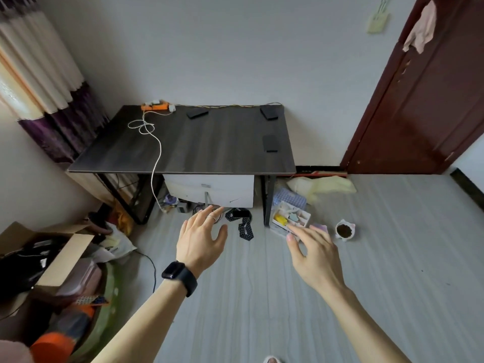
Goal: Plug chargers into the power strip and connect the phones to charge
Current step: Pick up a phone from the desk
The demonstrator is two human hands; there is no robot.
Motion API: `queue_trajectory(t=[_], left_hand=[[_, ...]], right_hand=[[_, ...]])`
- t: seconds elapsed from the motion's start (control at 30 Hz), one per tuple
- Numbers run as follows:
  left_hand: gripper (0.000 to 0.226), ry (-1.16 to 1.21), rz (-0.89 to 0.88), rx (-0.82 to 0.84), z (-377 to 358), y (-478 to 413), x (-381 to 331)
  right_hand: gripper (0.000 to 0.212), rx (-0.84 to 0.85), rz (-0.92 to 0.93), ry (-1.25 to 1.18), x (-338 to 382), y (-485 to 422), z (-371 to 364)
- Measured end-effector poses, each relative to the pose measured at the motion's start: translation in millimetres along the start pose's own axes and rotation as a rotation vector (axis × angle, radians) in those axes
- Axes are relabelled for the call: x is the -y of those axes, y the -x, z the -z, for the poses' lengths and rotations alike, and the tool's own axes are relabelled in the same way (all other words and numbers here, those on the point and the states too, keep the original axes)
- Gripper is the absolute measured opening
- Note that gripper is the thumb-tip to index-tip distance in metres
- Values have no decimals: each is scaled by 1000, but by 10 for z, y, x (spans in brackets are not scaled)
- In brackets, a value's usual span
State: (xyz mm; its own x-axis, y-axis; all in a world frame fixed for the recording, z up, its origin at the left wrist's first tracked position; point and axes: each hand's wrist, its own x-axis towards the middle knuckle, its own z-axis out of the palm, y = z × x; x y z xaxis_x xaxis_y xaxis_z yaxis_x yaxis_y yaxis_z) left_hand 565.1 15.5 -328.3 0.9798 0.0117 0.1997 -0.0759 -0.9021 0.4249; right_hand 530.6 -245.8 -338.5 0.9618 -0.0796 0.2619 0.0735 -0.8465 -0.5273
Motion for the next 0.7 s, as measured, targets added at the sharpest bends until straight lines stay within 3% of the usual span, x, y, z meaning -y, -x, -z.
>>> queue_trajectory(t=[0.37,0.7], left_hand=[[49,-26,115,102,-810,-1562,363],[52,0,148,214,-1475,-3507,1076]], right_hand=[[31,206,-51,93,-307,-1660,-728],[37,254,-156,116,-379,-3379,-1617]])
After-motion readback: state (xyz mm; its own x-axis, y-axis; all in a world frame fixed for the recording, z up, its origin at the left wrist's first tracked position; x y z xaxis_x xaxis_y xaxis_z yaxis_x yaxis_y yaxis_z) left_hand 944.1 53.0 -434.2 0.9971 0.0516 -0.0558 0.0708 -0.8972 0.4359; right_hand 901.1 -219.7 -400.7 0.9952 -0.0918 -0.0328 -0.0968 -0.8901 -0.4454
